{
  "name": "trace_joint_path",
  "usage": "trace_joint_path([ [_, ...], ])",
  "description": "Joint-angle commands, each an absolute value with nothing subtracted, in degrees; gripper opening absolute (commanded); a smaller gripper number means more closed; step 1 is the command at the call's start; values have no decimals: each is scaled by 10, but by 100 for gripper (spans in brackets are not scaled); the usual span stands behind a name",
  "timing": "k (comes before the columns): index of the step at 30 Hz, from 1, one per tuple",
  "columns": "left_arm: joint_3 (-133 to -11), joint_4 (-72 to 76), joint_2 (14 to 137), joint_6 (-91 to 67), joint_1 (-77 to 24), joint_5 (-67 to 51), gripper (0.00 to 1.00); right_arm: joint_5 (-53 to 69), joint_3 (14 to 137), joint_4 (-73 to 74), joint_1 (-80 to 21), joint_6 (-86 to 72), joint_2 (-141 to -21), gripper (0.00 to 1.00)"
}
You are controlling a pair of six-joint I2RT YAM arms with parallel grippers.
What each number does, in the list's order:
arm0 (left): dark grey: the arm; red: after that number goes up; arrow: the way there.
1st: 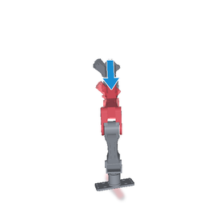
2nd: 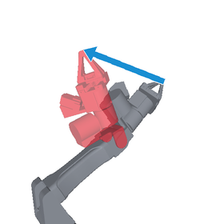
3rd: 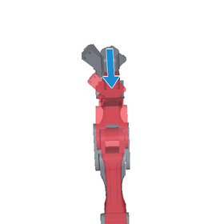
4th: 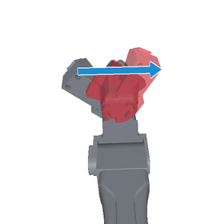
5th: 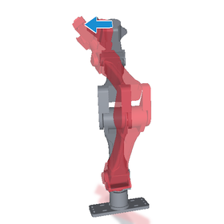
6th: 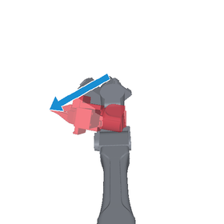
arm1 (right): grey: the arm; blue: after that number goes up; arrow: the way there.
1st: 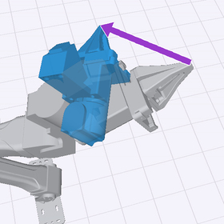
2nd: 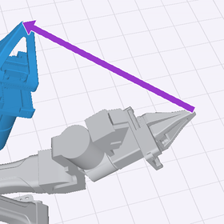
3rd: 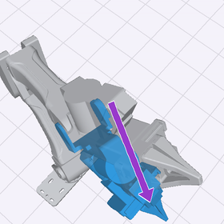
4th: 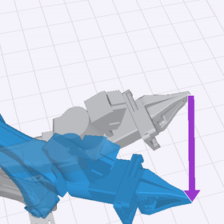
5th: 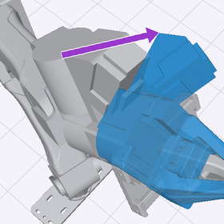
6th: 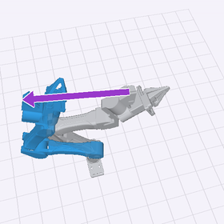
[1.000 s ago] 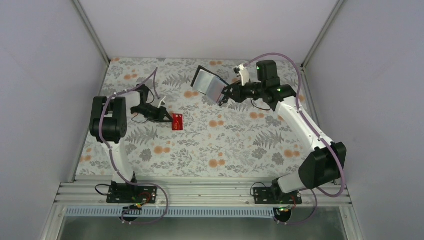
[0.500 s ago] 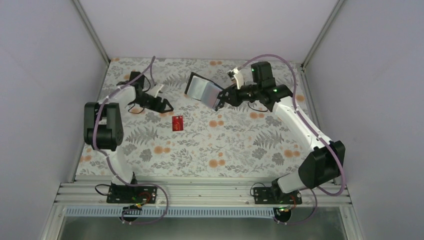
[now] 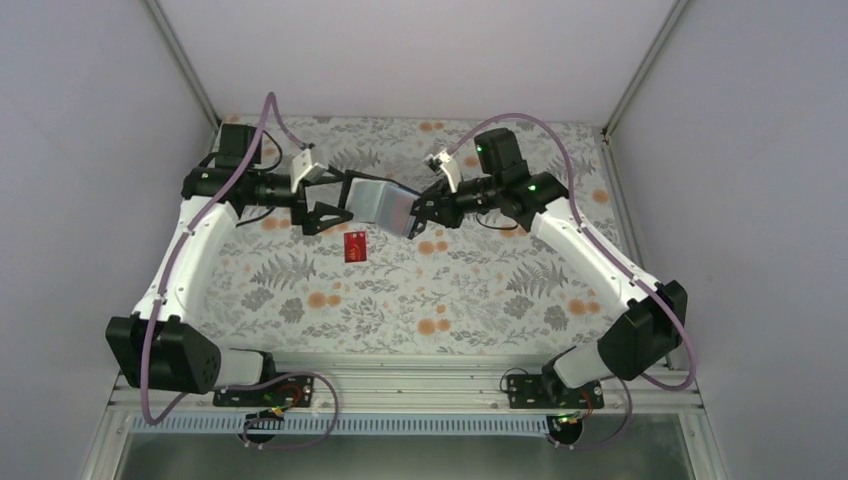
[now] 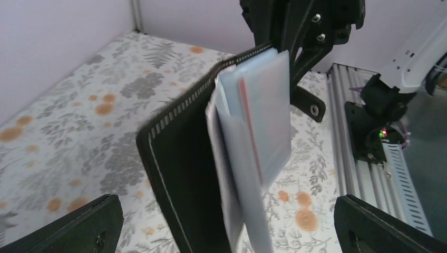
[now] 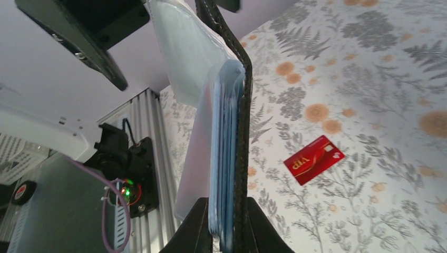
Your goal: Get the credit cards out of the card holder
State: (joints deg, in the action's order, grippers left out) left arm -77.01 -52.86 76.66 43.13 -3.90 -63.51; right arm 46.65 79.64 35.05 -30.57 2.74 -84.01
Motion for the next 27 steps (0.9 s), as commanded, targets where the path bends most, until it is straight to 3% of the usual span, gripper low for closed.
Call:
trace_joint_path([
  [1, -754, -507, 770, 418, -67, -617, 100, 479, 813, 351, -342, 49, -829, 4],
  [6, -745, -470, 772, 374, -95, -543, 100, 488, 812, 350, -359, 59, -818, 4],
  [7, -749, -484, 774, 381, -97, -552, 93, 489, 809, 347, -359, 60, -815, 4],
  [9, -758, -516, 775, 406, -99, -581, 64, 485, 806, 341, -360, 59, -810, 4],
  [11, -764, -547, 772, 429, -101, -620, 21, 481, 807, 332, -359, 54, -809, 4],
  [12, -763, -555, 769, 432, -102, -638, 6, 478, 805, 321, -360, 48, -810, 4],
  [14, -761, -560, 764, 431, -103, -664, 3, 465, 797, 281, -360, 20, -811, 10],
  [16, -763, -551, 761, 410, -103, -682, 2, 439, 786, 227, -363, -31, -819, 43],
  [17, -764, -537, 760, 388, -103, -685, 3, 430, 782, 207, -368, -44, -826, 49],
  [21, -781, -500, 762, 332, -103, -690, 2, 379, 779, 140, -401, -79, -846, 63],
  [25, -786, -499, 768, 321, -103, -711, 2, 328, 794, 115, -421, -101, -863, 98],
  [27, -784, -499, 768, 319, -103, -712, 2, 294, 805, 115, -431, -109, -868, 99],
])
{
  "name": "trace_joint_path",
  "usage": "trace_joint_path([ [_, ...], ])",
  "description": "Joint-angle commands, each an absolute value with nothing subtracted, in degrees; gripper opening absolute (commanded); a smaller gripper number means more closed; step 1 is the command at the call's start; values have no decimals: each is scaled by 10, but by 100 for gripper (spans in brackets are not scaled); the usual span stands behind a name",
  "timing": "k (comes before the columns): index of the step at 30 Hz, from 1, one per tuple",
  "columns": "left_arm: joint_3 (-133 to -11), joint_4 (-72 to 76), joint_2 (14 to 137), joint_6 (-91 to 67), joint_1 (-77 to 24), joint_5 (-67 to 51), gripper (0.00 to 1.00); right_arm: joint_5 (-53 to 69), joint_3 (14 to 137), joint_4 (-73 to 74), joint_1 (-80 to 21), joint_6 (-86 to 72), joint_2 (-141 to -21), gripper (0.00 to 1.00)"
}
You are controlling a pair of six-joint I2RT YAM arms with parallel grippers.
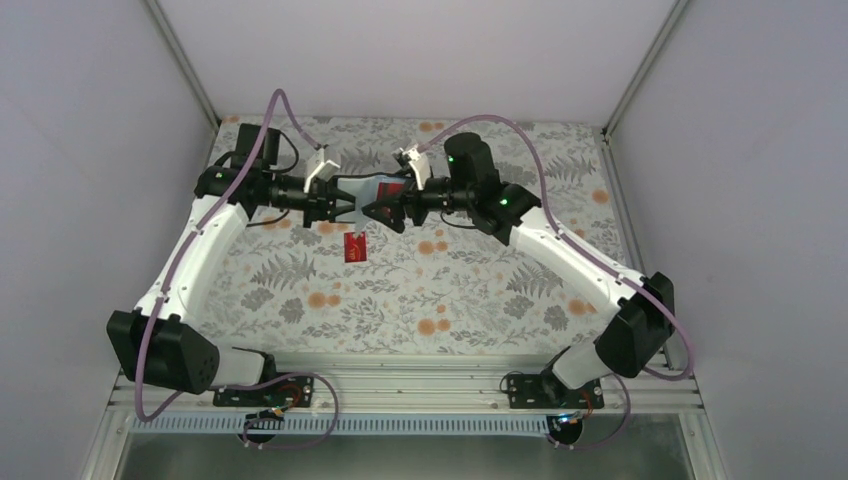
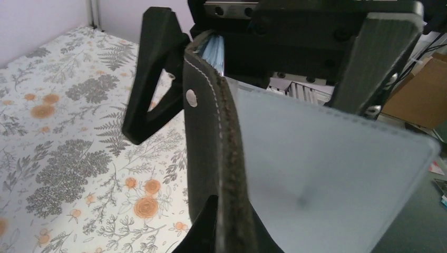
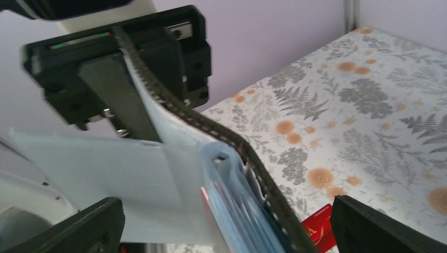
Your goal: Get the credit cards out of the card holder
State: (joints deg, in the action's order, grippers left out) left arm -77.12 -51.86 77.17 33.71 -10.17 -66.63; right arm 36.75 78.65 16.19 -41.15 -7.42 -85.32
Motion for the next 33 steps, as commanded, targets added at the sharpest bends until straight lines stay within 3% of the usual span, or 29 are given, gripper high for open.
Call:
trace_joint_path([
  [1, -782, -497, 768, 317, -103, -713, 2, 279, 808, 116, -435, -113, -871, 99],
  [7, -786, -495, 770, 310, -81, -757, 2, 242, 813, 124, -441, -128, -876, 99],
  [11, -796, -516, 774, 333, -52, -788, 3, 283, 792, 116, -440, -120, -867, 99],
  [15, -790, -533, 775, 357, -52, -797, 2, 360, 798, 111, -440, -117, -877, 92],
  [20, -792, -542, 770, 370, -52, -793, 2, 432, 800, 91, -440, -111, -875, 61],
  [27, -790, -511, 768, 334, -51, -743, 3, 435, 805, 110, -440, -110, -867, 20],
  [28, -790, -505, 768, 327, -51, -735, 10, 428, 807, 113, -440, -117, -869, 15],
  [30, -797, -515, 768, 338, -50, -729, 44, 398, 815, 127, -440, -125, -874, 4],
  [31, -803, -529, 767, 350, -50, -728, 61, 380, 819, 136, -439, -126, -875, 4],
  [33, -817, -559, 767, 380, -44, -728, 84, 348, 824, 150, -437, -132, -875, 4],
])
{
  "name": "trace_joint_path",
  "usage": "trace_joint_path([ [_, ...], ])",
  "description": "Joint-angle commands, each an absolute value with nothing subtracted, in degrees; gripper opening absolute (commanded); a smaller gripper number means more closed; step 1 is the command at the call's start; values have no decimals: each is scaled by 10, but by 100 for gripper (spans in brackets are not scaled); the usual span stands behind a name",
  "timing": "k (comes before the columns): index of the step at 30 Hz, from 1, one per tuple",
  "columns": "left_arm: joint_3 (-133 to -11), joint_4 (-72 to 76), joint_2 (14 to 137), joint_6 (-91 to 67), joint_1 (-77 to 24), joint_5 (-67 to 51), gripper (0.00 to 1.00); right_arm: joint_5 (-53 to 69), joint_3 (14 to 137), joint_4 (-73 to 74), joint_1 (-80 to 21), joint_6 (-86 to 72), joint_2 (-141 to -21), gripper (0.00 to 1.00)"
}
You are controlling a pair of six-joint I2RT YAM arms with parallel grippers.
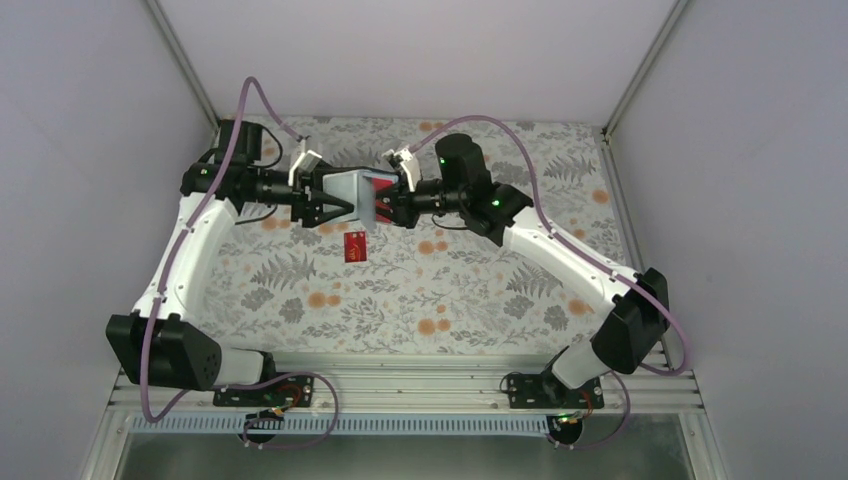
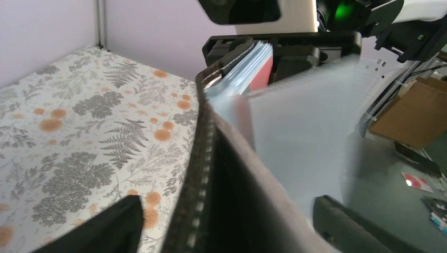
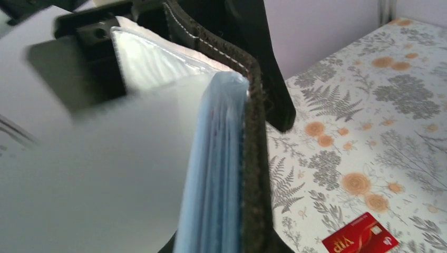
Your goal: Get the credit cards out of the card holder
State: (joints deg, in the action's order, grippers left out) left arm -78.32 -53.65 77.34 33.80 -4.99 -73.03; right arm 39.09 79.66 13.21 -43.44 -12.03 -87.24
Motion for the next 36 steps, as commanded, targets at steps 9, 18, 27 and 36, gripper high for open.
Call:
trace_joint_path([
  [9, -800, -525, 754, 358, -58, -686, 100, 258, 867, 207, -436, -168, -895, 4],
  [18, -834, -427, 778, 185, -171, -387, 100, 105, 952, 270, -446, -276, -984, 4],
  [27, -841, -417, 815, 175, -213, -212, 100, 144, 987, 238, -453, -307, -1007, 4],
  [36, -822, -385, 812, 183, -211, -122, 100, 178, 988, 229, -451, -307, -993, 4],
])
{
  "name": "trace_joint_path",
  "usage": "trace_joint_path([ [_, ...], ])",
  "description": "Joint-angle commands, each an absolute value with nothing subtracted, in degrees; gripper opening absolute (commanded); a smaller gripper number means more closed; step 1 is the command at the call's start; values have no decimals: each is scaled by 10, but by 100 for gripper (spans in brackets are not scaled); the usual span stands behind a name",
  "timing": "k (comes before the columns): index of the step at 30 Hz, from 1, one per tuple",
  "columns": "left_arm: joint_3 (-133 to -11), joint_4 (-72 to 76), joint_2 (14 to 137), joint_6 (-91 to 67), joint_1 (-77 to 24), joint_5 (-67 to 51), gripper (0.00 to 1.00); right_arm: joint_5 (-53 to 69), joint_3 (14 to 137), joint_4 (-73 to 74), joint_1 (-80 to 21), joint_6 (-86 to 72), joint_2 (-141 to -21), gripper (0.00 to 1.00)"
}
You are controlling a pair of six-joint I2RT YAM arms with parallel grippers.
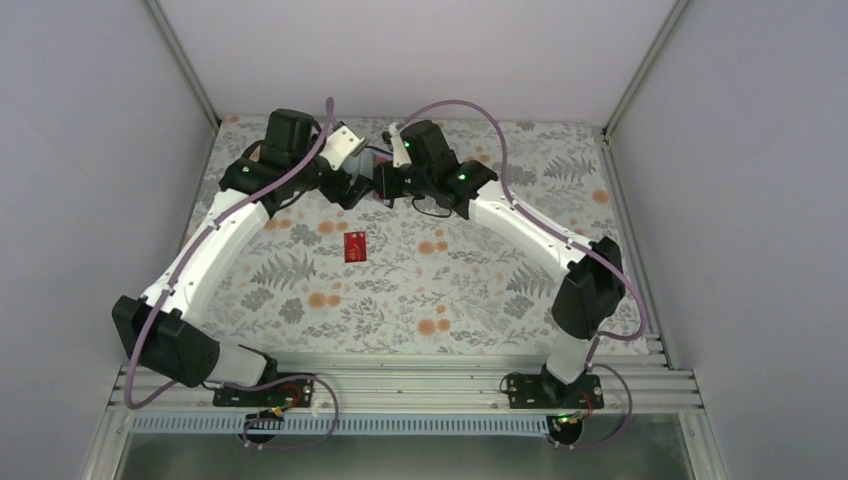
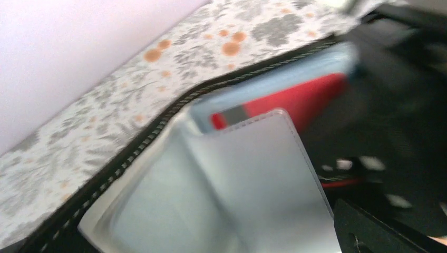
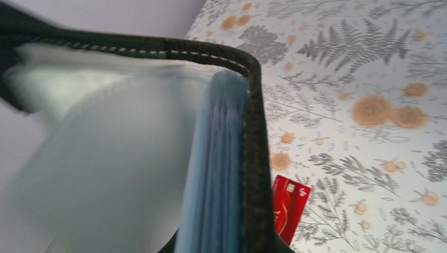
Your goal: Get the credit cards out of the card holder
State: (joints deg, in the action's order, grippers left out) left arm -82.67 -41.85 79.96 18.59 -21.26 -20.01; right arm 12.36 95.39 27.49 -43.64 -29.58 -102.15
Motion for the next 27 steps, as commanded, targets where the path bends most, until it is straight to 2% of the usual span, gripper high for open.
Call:
trace_joint_path([
  [1, -820, -382, 812, 185, -207, -119, 100, 185, 987, 227, -451, -308, -991, 4],
  [8, -814, -382, 810, 181, -189, -135, 100, 199, 977, 221, -444, -308, -975, 4],
  [13, -812, -391, 791, 191, -143, -225, 76, 240, 953, 202, -427, -292, -957, 4],
  [18, -820, -432, 786, 203, -127, -336, 69, 272, 943, 197, -420, -255, -931, 4],
  [22, -823, -430, 782, 201, -120, -368, 49, 322, 946, 198, -420, -221, -924, 4],
  [23, -827, -433, 781, 202, -117, -387, 47, 327, 944, 200, -419, -213, -920, 4],
  [25, -834, -444, 779, 208, -109, -438, 49, 333, 940, 206, -419, -195, -913, 4],
  [27, -848, -467, 773, 227, -108, -491, 66, 338, 937, 216, -418, -177, -905, 4],
])
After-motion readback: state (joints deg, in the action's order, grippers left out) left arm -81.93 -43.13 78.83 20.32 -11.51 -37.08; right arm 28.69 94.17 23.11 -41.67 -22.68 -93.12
